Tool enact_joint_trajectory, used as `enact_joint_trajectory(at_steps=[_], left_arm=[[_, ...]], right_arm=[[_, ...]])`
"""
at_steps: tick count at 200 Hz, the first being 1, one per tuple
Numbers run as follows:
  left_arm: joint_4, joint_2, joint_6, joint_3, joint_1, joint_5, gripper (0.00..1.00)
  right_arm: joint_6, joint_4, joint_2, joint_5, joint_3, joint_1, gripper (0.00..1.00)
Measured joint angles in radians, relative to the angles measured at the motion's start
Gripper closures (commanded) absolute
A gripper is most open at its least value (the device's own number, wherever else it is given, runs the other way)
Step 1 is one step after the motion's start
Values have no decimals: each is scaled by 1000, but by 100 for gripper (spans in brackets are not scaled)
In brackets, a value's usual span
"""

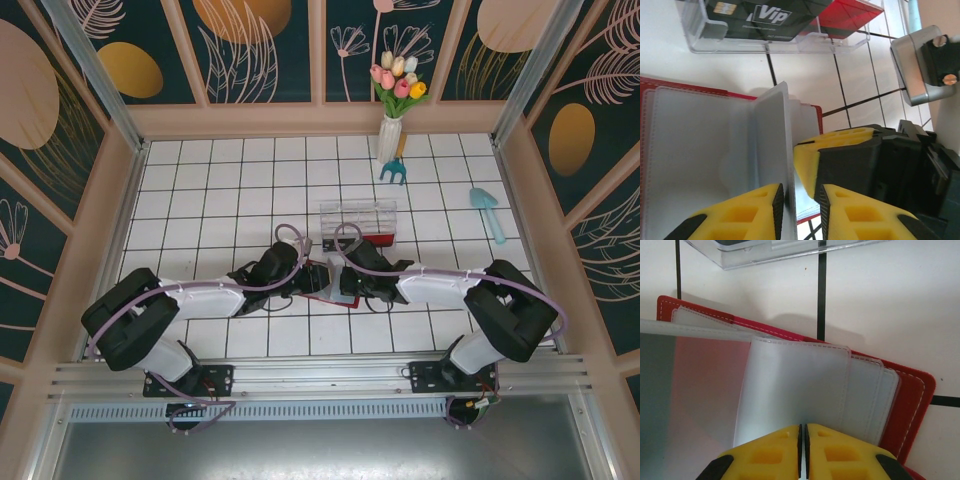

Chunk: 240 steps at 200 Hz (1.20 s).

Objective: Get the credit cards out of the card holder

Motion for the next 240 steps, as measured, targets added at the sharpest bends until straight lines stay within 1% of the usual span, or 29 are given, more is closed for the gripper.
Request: enact_joint_trajectory(at_steps=[36, 45, 66, 106, 133, 161, 178, 203, 240], left_arm=[[31, 15, -5, -8, 0, 15, 78], [37, 18, -8, -10, 0, 16, 78], [60, 23, -12, -18, 0, 30, 74], [111, 35, -28, -33, 0, 57, 73], [134, 35, -35, -41, 0, 64, 76], [152, 37, -38, -45, 0, 68, 77], [160, 38, -41, -45, 0, 68, 82], [166, 50, -45, -45, 0, 68, 84], [172, 63, -45, -45, 0, 71, 83]], right_arm=[[4, 0, 0, 0, 0, -5, 86], [7, 0, 0, 0, 0, -6, 86], [11, 2, -1, 0, -2, -6, 86], [14, 5, -1, -3, -4, -6, 86], [15, 5, -1, -4, -4, -7, 86], [15, 5, -1, -5, -4, -7, 86], [15, 5, -1, -6, -4, -7, 86], [15, 5, -1, -7, -4, -7, 86], [15, 5, -1, -7, -4, -7, 86]])
